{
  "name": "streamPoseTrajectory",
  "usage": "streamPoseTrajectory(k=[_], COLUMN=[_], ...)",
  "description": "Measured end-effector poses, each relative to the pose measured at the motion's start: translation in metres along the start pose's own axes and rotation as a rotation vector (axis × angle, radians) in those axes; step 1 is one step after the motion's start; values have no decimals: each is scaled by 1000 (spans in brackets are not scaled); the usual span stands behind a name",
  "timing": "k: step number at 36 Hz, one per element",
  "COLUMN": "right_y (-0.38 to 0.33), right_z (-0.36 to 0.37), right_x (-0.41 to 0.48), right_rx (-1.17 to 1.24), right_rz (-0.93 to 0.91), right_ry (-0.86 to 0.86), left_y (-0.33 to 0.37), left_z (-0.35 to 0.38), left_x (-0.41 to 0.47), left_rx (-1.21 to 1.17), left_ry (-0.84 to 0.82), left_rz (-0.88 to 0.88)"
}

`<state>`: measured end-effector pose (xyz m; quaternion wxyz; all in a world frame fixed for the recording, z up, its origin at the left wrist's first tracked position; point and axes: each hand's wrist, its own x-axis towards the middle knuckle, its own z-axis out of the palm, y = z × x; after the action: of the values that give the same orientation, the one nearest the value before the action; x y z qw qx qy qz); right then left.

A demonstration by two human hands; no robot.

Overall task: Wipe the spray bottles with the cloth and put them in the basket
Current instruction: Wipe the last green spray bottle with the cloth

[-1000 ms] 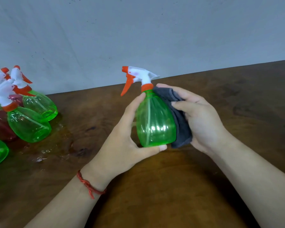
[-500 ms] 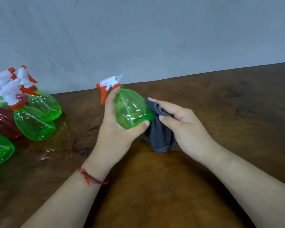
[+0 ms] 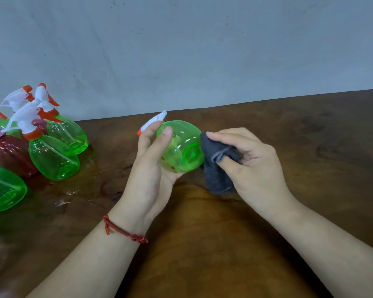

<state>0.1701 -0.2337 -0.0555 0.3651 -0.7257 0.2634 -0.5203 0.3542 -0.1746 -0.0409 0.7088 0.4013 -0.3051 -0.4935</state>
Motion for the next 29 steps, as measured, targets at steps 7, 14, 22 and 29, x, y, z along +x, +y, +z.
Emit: streamPoseTrajectory(k=[7, 14, 22, 29], right_y=[-7, -10, -11, -6], right_z=[11, -2, 8, -4], right_x=[-7, 6, -5, 9], right_rx=[-173, -106, -216, -84], right_rz=[-328, -191, -283, -154], right_ry=[-113, 134, -46, 137], left_y=[-6, -10, -8, -11], left_z=[10, 15, 15, 18], left_x=[-9, -11, -12, -12], left_rx=[-85, -135, -181, -130], left_ry=[16, -28, 0, -12], left_rz=[10, 15, 22, 2])
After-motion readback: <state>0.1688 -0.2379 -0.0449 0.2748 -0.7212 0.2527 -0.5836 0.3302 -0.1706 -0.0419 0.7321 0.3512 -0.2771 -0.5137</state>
